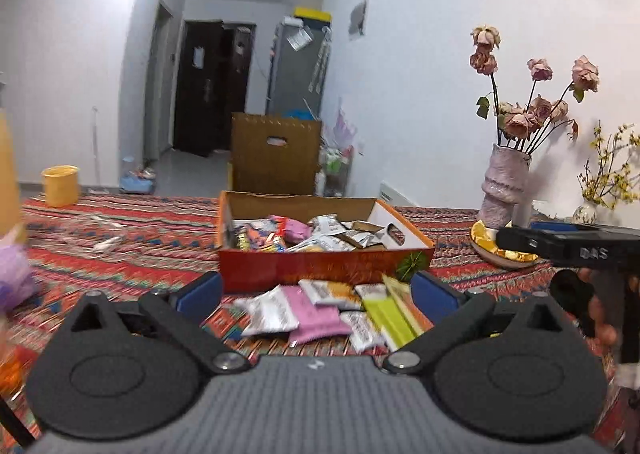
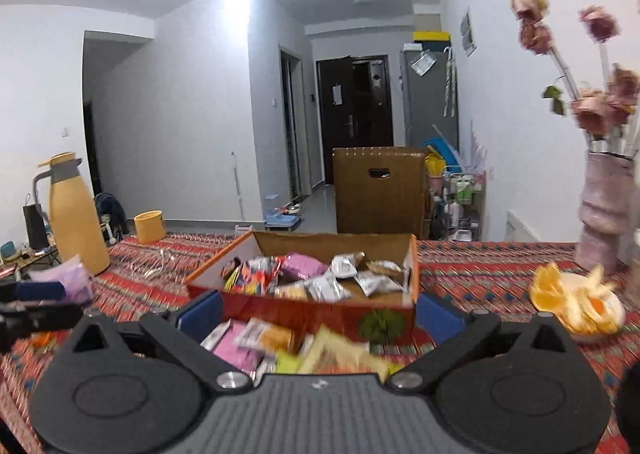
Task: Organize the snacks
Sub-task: 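Move both tools back over the snacks on the table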
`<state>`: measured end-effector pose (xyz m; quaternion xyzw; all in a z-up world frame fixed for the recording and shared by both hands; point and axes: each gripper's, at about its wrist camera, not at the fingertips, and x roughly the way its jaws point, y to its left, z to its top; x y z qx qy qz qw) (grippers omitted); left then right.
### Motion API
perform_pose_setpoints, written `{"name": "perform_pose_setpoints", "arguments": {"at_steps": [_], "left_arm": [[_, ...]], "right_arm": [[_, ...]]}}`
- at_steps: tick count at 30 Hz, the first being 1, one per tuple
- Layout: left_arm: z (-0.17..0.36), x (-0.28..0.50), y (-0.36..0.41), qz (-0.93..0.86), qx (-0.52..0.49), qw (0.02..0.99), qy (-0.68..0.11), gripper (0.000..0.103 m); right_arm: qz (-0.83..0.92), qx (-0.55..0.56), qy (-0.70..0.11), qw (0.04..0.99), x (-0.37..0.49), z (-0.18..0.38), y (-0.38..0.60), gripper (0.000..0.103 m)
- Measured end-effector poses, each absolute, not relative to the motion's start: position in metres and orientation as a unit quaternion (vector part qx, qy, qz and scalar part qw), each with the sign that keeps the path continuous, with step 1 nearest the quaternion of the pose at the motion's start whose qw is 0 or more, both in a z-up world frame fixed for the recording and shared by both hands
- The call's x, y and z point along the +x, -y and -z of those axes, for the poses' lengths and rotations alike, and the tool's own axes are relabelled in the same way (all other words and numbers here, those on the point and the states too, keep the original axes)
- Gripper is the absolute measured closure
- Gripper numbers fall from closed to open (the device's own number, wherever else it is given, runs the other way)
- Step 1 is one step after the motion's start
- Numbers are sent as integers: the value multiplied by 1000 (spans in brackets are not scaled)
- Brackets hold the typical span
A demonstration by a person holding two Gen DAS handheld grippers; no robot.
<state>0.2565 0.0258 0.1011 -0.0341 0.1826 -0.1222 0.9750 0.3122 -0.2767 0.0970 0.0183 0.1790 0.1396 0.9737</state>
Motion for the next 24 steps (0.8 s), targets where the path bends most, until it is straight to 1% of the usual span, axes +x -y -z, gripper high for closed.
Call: {"name": "perform_pose_setpoints", "arguments": {"at_steps": [3,6,12,17,24], "left_arm": [[-92,219,-28,100,-34,977,-183,0],[-76,194,-30,99,-46,971,-213,0],[-39,159,-30,96,-56,957,-268,0],[-26,147,-30,92,-49,953,-284,0],[-25,149,-28,83,-43,953,-288,0]], "right_arm": [[-127,-2,-177,976,269,-83,275,0],[-117,-10,-194,974,227,-58,274,0],[-121,15,-266,956,175,-10,275,0],[-113,-1,-288,951,158,8,266,0],[-108,-7,-291,951,165,11,265,0]]}}
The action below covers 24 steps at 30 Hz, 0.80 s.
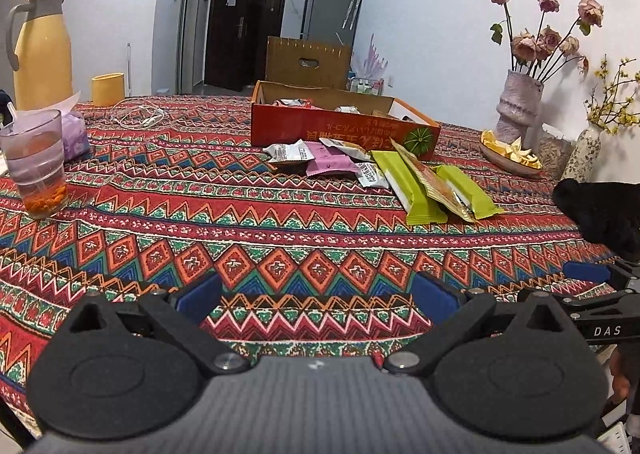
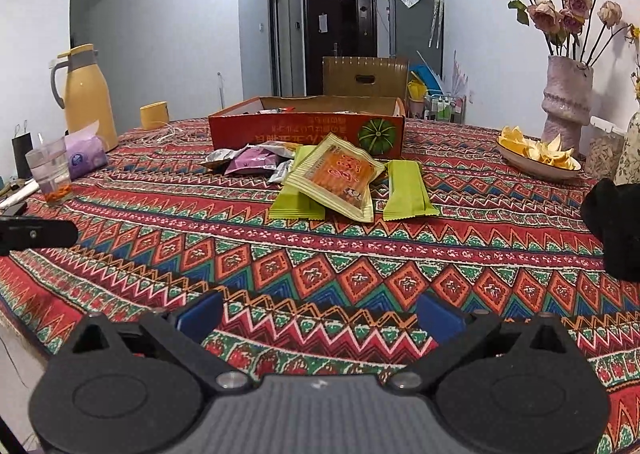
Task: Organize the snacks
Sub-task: 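Move both tools back over the snacks on the table, then grasp the yellow stick-snack packet with the right tool while the left tool grasps a white sachet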
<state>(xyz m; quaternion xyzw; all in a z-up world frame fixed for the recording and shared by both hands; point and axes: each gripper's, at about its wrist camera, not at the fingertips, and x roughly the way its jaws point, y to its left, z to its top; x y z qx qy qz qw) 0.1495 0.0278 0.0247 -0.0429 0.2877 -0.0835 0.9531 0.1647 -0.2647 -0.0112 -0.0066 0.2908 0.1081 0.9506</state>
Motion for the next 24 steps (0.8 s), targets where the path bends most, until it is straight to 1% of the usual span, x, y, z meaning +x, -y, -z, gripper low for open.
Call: {"name": "perform_pose_setpoints", "arguments": {"at_steps": [7,12,18,21,22,24], "left_arm": [[-21,174,-26,81,-40,948,-305,0],[-32,204,-27,81,-34,951,-296,0],[-41,256,-22,84,-12,956,-281,0],[-42,285,-22,88,-15,957,-274,0],[-41,295,-22,90,-17,957,-274,1],[-39,319,-20,88,-17,954,-286,6]], "right_arm": [[-111,-3,-298,948,187,11,267,0],[-127,9,-289,949,211,0,268,0],[-143,-3,-274,951,258,-15,257,8],[-147,-6,-270,951,284,-17,251,8],[-150,-3,-271,951,294,-17,249,8],[-154,0,-273,950,313,-18,247,9]]}}
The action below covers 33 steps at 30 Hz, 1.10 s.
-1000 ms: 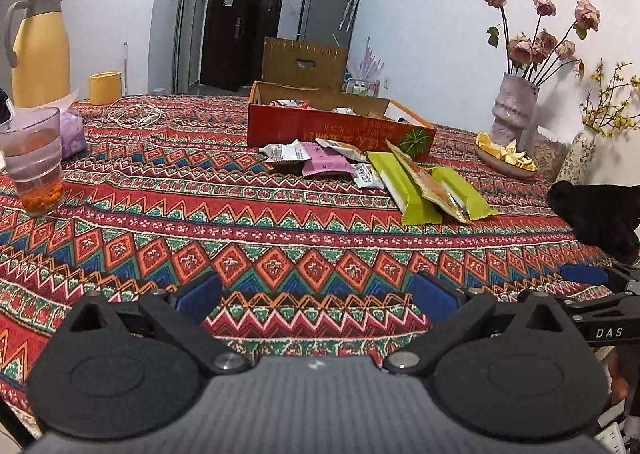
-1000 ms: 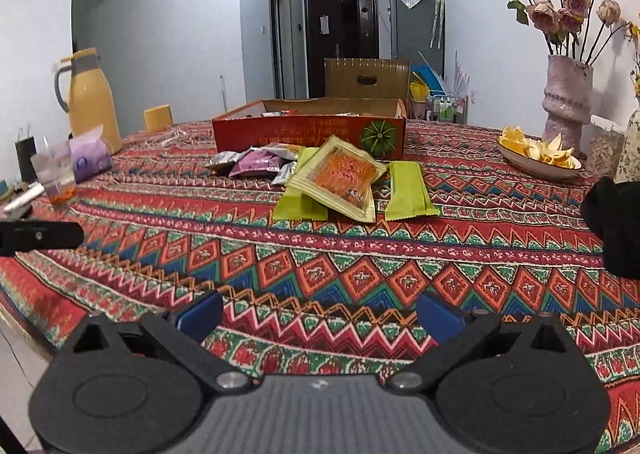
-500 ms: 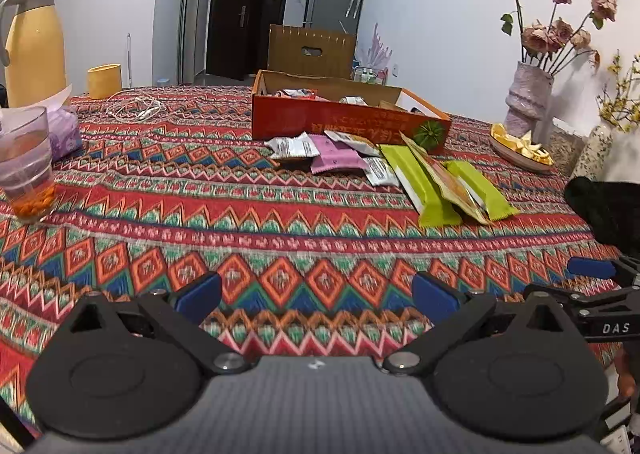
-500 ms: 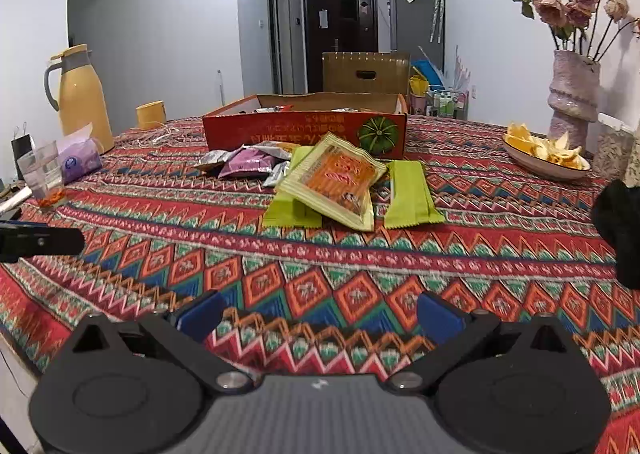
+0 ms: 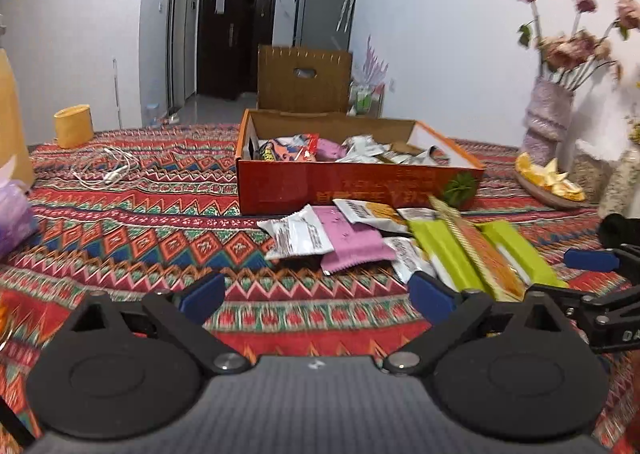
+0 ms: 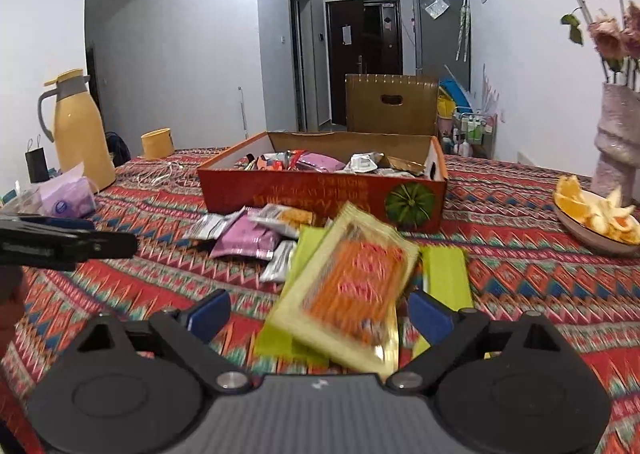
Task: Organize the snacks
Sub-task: 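Grasp the yellow stick-snack packet with the right tool while the left tool grasps a white sachet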
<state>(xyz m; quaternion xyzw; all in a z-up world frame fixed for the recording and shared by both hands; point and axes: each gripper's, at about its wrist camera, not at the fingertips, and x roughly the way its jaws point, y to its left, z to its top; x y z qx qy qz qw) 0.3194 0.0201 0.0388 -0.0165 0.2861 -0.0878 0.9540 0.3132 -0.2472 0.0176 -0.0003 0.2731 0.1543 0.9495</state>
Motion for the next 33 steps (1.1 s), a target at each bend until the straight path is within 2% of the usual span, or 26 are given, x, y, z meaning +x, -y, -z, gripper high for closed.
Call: {"name": "perform_pose_setpoints", "arguments": {"at_steps": [2,6,9,14,16,18,22,25,27,33], "left_arm": [[-36,344,-20,96,-20,952,-288,9],[-20,395,-21,91,-32,944,-317,28],[-5,422,-24,79,-48,939,-331,37],[11,439,-31,88,-83,937,-328,38],[16,442,-32,88,-91,937,-327,42],[17,439,-31,95,-84,939,-318,54],[16,435,-30,92,-79,941,-317,59],[13,427,-34,86,-80,939,-324,62],[10,419,-37,88,-93,934,-333,62],[9,373,-31,75,-92,935,-333,63]], "right_arm": [[-154,1,-276,949,332,-17,246,13],[-154,53,-295,942,372,-4,255,20],[-147,102,-319,931,400,11,264,26],[-139,102,-317,933,411,27,266,25],[-142,117,-315,931,410,30,272,24],[-147,131,-316,928,411,34,276,23],[-153,129,-321,926,409,33,277,21],[-160,132,-322,924,407,32,276,30],[-170,136,-324,921,404,31,277,40],[-172,139,-324,920,389,28,278,57]]}}
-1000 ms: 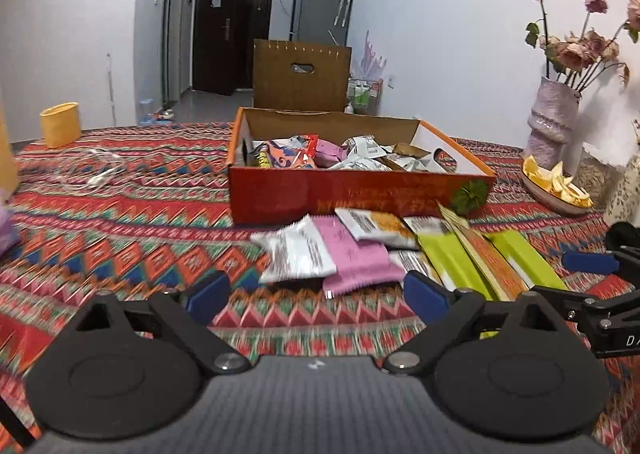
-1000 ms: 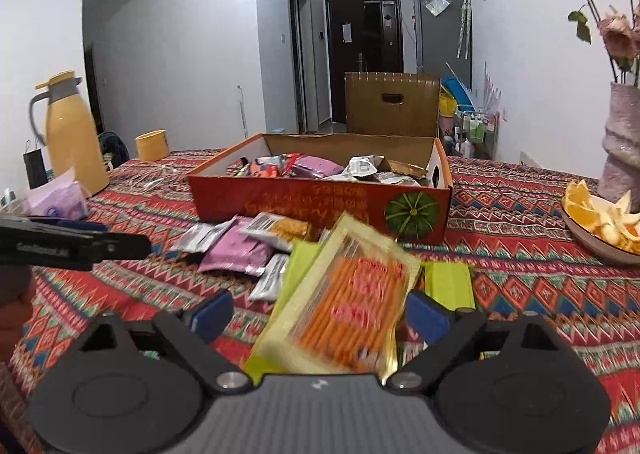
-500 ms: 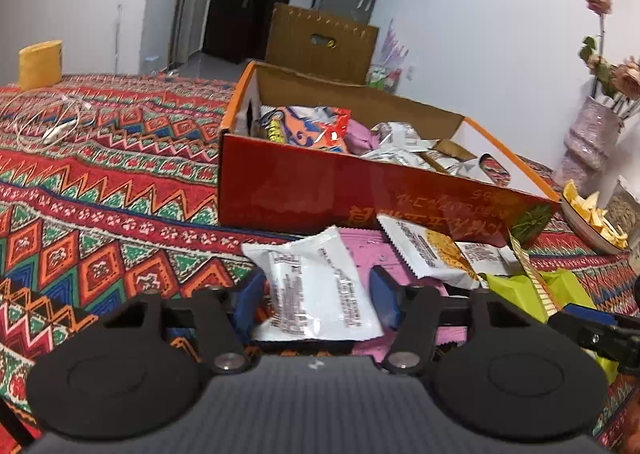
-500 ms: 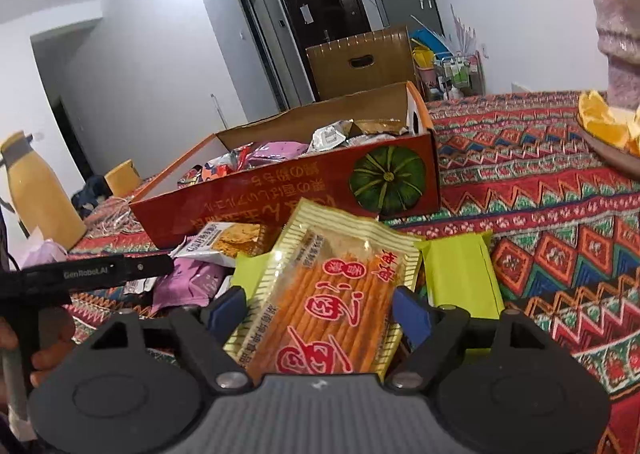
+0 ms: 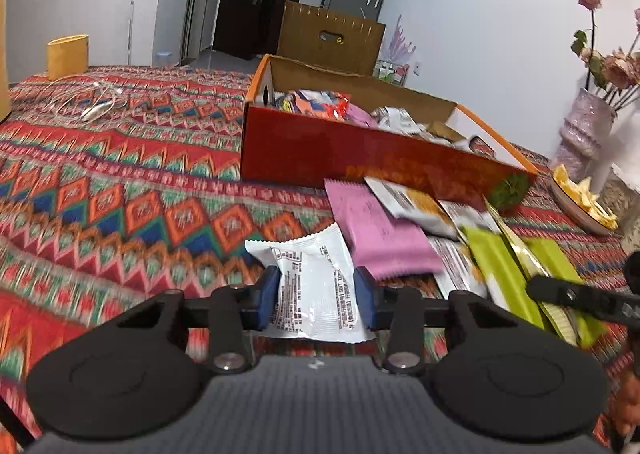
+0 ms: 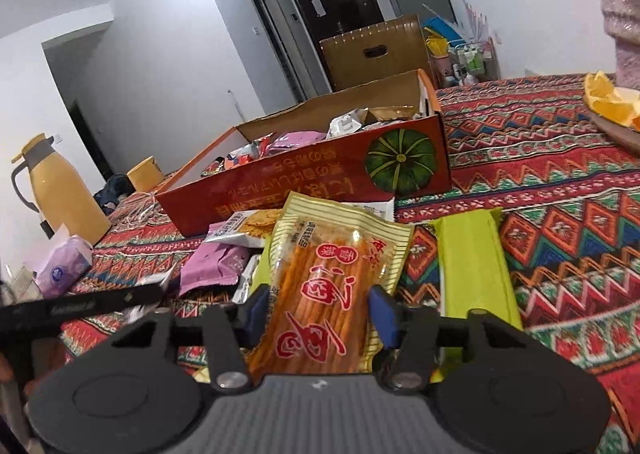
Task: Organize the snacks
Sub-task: 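Grasp the yellow stick-snack packet with the right tool while the left tool grasps a white sachet, then lower the yellow packet and sachet into the cardboard box and open both tools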
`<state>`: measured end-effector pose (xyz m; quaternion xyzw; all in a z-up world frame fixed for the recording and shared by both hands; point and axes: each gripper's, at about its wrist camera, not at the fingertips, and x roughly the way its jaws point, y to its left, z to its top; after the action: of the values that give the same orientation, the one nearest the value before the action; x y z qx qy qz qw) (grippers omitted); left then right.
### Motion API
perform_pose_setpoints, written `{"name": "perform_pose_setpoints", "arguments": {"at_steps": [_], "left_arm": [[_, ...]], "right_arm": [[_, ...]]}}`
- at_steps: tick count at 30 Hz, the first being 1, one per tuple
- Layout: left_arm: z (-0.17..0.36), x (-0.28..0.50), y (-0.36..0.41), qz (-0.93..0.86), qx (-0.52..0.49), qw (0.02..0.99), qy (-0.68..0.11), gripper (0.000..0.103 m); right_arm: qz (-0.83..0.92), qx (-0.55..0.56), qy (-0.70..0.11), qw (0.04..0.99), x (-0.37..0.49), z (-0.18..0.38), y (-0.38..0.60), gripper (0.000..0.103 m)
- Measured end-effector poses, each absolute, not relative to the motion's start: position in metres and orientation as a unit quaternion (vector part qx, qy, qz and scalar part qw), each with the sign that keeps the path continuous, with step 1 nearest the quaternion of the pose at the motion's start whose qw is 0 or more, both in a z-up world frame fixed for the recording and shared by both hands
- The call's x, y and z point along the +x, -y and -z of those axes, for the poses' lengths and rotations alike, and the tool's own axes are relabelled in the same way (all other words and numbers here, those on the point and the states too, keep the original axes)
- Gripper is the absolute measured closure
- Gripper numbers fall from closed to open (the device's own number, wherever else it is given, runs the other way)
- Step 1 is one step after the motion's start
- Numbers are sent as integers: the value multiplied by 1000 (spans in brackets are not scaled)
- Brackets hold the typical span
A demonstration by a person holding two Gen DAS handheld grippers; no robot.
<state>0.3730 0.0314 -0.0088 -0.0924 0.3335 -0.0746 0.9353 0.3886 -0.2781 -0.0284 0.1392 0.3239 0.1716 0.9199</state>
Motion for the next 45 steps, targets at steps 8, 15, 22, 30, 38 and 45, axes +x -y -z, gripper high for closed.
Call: {"name": "perform_pose_setpoints", "arguments": {"at_steps": [8,15,22,30,38,45], "left_arm": [[-11,288,-10,86,-81,935,-335,63],[-15,244,1,90,-58,936,-335,63],[-26,219,5,96,-56,941,-320,63],[-33,206,5,97,-52,945,-309,62],[-55,226,2,102,-44,953,-281,62],[-84,280,11,123,-33,961,-245,62]], "right_arm": [[-163,70,-320,931,320,16,270,75],[-159,42,-317,934,244,9,274,75],[-153,36,-309,938,198,2,277,75],[-155,36,-287,945,185,-9,277,76],[-159,44,-253,953,199,-32,283,76],[-160,7,-215,963,256,-64,283,76]]}}
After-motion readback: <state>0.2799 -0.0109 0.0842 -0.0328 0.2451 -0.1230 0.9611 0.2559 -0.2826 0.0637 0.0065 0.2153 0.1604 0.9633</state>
